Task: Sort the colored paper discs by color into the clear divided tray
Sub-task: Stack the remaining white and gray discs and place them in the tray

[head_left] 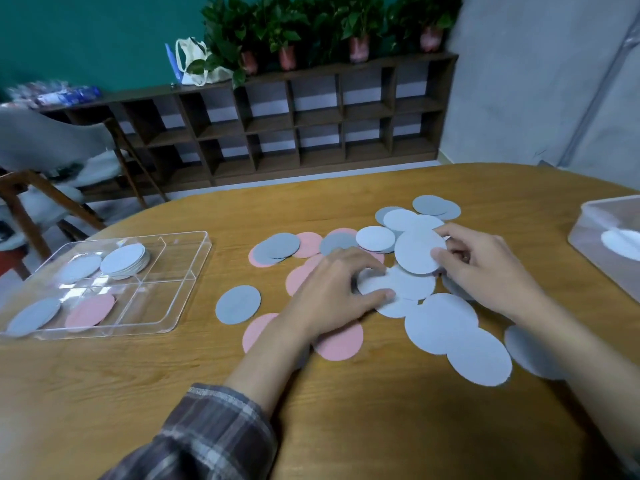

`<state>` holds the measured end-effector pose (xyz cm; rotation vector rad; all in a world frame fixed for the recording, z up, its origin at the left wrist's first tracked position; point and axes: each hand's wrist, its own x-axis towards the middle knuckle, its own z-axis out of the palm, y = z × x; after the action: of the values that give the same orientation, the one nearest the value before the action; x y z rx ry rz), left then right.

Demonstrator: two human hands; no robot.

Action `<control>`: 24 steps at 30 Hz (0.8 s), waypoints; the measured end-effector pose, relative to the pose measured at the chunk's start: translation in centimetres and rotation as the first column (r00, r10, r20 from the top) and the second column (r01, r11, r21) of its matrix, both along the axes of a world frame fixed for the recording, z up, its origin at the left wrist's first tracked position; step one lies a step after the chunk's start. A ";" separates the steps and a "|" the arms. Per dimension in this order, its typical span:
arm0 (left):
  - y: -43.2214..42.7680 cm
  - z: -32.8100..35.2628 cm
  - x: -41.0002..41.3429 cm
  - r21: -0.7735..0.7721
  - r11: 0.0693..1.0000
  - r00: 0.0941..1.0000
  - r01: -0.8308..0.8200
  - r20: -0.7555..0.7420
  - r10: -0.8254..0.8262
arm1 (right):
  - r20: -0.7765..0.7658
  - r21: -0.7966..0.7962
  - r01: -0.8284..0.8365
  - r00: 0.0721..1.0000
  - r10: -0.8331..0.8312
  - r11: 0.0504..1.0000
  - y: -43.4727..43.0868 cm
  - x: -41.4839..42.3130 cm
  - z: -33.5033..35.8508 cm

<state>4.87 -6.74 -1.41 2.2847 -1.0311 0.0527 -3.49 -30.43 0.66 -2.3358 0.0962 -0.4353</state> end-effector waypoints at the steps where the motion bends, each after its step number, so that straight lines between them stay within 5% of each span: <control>1: -0.4 -0.1 -0.1 0.025 1.000 1.000 0.012 0.010 -0.012 | 0.028 0.010 0.024 0.999 -0.024 1.000 -0.1 -0.3 -0.2; 10: -0.2 -0.2 -0.7 0.064 0.998 0.995 -0.003 0.099 -0.003 | 0.073 -0.032 0.092 0.993 -0.089 0.995 0.1 -0.2 -0.9; 24: 0.0 0.7 -1.2 -0.177 0.984 0.944 -0.011 0.323 0.069 | 0.090 0.019 0.016 0.996 -0.018 1.000 0.0 0.6 -2.1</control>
<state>3.71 -6.75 -0.69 2.1802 -1.0961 0.5371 -2.94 -30.46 -1.40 -2.2951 0.0762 -0.5456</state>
